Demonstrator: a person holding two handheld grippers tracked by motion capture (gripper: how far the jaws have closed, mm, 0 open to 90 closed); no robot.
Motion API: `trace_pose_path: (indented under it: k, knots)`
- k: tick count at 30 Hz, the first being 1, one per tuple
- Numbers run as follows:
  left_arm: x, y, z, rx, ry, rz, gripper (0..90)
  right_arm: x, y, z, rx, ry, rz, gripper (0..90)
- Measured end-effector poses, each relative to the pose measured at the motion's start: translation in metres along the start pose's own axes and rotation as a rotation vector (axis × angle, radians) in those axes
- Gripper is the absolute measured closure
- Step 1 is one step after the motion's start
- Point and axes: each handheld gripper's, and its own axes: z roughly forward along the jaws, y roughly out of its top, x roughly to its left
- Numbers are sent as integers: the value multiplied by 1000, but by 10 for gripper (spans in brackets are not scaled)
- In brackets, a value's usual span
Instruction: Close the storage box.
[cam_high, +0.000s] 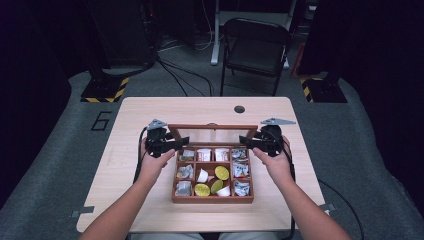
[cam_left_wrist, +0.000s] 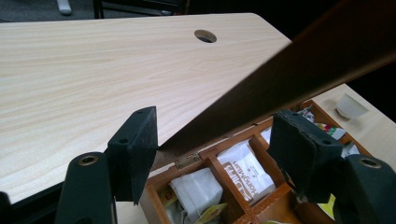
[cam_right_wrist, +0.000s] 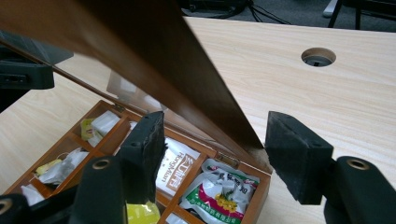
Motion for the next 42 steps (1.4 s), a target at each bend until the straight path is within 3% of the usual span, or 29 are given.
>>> trace_pose_path:
  k: [14, 22, 42]
  knots:
    - [-17, 11, -30, -19, -9, 61, 330, 15, 5, -25, -15, -3, -41, 397]
    - [-21, 9, -47, -45, -32, 54, 336, 20, 1, -36, -35, -5, -78, 427]
    - [-32, -18, -65, -36, -70, 71, 350, 27, -27, -55, -41, 45, -80, 451]
